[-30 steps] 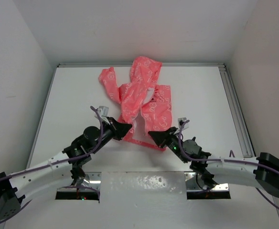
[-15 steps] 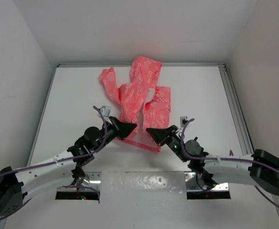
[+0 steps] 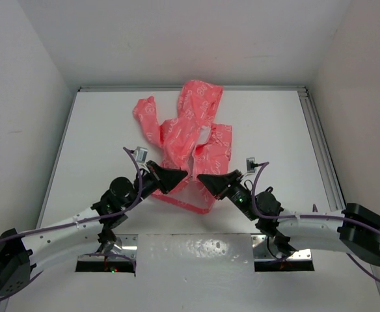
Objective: Zip up the jacket
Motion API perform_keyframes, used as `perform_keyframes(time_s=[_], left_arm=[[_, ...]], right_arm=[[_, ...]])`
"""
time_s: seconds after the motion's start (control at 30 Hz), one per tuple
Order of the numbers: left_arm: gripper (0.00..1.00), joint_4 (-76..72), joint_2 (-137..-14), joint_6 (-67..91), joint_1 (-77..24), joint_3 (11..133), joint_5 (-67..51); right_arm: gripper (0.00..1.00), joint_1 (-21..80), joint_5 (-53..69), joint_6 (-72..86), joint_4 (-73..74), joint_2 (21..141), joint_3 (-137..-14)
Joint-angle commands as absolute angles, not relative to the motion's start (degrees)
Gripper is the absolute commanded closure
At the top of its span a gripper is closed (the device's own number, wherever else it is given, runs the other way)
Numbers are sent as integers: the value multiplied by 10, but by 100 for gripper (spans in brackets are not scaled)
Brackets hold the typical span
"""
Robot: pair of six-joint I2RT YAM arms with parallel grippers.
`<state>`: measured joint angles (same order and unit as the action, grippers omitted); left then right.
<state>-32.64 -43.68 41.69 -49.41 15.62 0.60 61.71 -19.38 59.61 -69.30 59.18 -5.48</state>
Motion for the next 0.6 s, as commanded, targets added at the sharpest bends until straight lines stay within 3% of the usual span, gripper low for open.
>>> perform_keyframes(time_s=[0.0, 0.57], left_arm=[[100, -395, -425, 429, -488, 149, -20], [100, -436, -414, 459, -488, 132, -37]], right_arm=[[100, 621, -177, 609, -771, 592, -53], [100, 620, -152, 602, -806, 590, -37]])
